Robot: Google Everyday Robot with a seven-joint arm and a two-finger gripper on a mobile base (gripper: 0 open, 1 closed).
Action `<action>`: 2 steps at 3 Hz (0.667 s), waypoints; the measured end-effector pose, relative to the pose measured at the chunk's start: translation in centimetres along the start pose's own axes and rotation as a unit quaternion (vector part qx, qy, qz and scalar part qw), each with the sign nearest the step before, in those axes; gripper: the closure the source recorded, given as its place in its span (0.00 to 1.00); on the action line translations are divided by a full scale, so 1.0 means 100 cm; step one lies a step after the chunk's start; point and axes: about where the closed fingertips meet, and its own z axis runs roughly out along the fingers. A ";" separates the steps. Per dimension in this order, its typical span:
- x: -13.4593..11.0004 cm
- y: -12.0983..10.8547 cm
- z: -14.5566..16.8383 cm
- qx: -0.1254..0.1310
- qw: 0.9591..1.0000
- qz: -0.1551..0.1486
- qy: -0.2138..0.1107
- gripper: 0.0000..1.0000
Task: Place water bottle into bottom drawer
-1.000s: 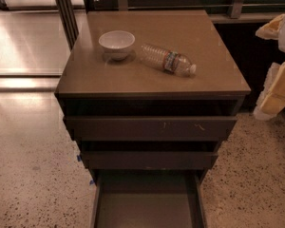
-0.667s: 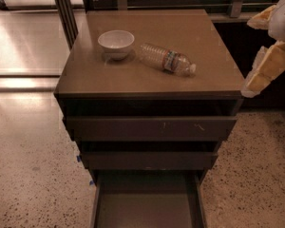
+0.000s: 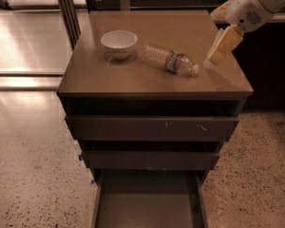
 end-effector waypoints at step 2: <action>-0.022 -0.050 0.154 -0.091 0.995 0.023 -0.038 0.00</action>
Offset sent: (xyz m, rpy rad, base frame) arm 0.1779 0.0972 -0.1535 0.1121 0.2586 0.1076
